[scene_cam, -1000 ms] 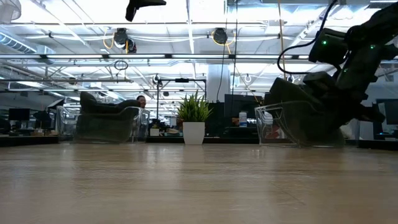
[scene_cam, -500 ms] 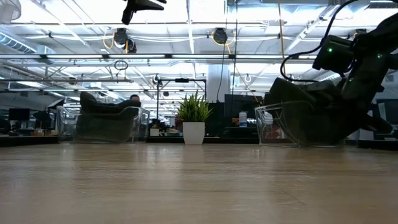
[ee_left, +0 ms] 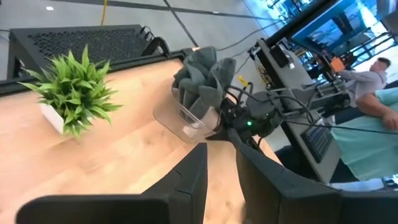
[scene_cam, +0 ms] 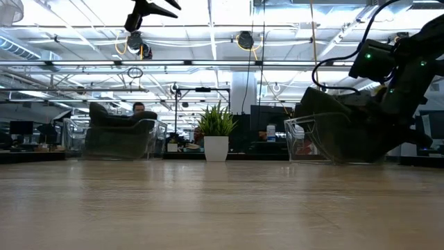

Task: Pick & Place hat
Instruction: Adjust the right transparent bin

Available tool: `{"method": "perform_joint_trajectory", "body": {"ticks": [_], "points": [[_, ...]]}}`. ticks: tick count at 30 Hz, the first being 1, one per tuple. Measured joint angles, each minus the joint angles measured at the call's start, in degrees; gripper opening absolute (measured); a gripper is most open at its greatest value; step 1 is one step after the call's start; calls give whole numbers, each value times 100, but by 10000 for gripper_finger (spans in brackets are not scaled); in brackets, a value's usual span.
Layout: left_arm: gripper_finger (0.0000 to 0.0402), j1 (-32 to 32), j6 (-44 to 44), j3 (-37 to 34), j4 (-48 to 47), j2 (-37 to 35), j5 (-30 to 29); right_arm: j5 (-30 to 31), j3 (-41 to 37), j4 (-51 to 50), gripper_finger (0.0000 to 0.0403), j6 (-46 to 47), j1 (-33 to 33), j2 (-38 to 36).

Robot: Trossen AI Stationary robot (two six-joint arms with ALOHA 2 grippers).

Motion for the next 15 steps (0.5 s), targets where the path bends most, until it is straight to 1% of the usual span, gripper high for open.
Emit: {"method": "perform_joint_trajectory", "body": {"ticks": [3, 4, 9, 12, 15], "points": [[93, -62, 14, 0, 1, 0, -92, 274, -1, 128, 0, 0, -31, 39], [93, -66, 0, 0, 2, 0, -170, 278, -1, 178, 0, 7, -76, 66], [93, -64, -150, 0, 11, 0, -425, 87, -1, 531, 0, 28, -296, 363], [93, -64, -47, 0, 11, 0, -475, 58, -1, 754, 0, -18, -389, 575], [93, -64, 252, 0, 13, 0, -480, 28, -1, 1071, 0, 155, -501, 768]]}}
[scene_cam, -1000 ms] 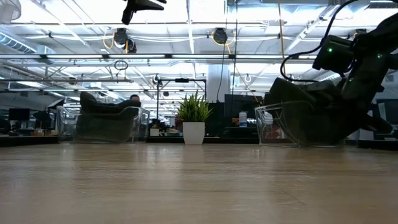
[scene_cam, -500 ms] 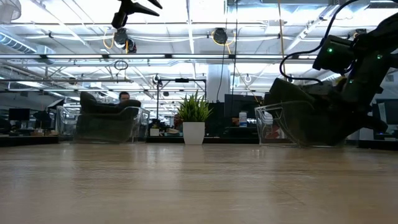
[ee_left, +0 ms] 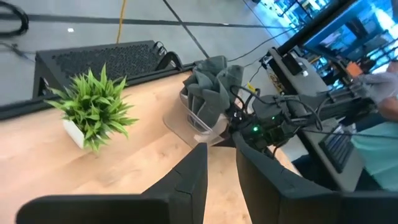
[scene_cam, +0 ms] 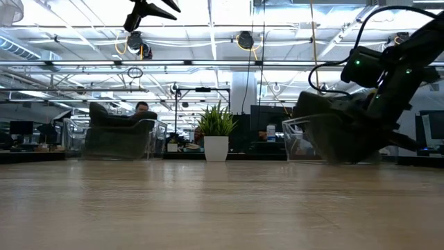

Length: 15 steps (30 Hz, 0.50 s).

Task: Pick & Place hat
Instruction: Adjust the right transparent bin

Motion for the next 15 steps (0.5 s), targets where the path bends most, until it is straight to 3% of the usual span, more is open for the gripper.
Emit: {"method": "perform_joint_trajectory", "body": {"ticks": [7, 15], "points": [[93, -16, 161, 0, -7, 0, 31, 130, 0, 1095, 0, 702, -392, 404], [93, -129, 588, 0, -9, 0, 157, 243, 0, 1355, 0, 1025, -863, 827]]}}
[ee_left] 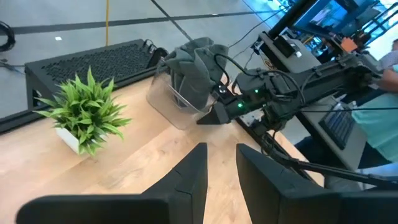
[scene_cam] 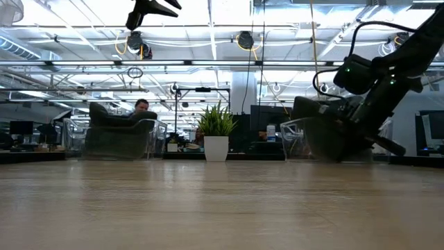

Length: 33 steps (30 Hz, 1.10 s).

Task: Pick & Place hat
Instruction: Adjust the right transparent bin

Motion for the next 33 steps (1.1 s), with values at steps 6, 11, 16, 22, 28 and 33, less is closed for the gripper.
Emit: {"method": "perform_joint_trajectory", "body": {"ticks": [6, 11, 16, 22, 28, 33], "points": [[93, 0, 98, 0, 0, 2, -3, -17, 6, 611, 0, -30, -345, 385], [93, 0, 108, 0, -4, 2, -3, -17, 17, 671, 0, -291, -561, 538], [93, 0, 104, 0, -9, 2, 3, -27, 13, 615, 0, -779, -806, 547], [93, 0, 64, 0, -11, 2, 5, -73, 11, 569, 0, -1138, -1084, 547], [93, 0, -43, 0, -13, 4, 7, -134, 3, 544, 0, -1513, -1259, 551], [93, 0, -61, 0, -13, 4, 7, -258, 2, 546, 0, -1683, -1344, 551]]}}
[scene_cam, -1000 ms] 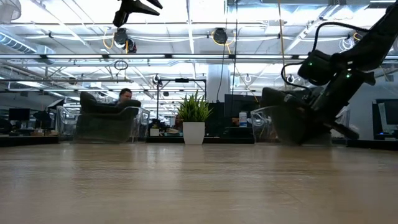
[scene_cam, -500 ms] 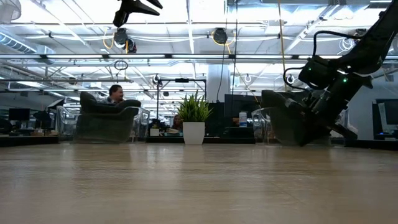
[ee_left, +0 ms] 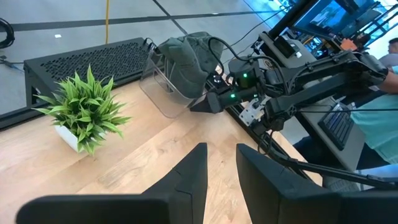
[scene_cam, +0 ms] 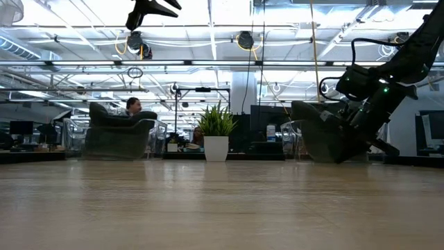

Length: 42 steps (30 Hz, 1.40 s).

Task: Pick & Place hat
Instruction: Adjust the right transparent bin, then put the black cap into the left transparent bin

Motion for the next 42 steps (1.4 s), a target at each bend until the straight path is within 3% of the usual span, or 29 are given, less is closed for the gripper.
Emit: {"method": "perform_joint_trajectory", "body": {"ticks": [8, 16, 22, 30, 35, 42], "points": [[93, 0, 3, 0, 2, 0, -4, -945, 3, -379, 0, -4, 81, -292], [93, 0, 7, 0, 38, 0, -186, -838, -17, -1237, 0, 383, 120, -1664], [93, 0, 210, 0, 304, 0, -203, -1229, -15, -2457, 0, 328, 256, -2780], [93, 45, 898, -2, 926, 0, -211, -1564, 82, -2651, 0, 1099, 750, -4024], [93, 181, 1090, 0, 979, 0, -155, -1540, 557, -2808, 0, 1035, 1193, -4116], [93, 389, 1696, 0, 975, 0, 199, -627, 1813, -3206, 0, 760, 1842, -3501]]}}
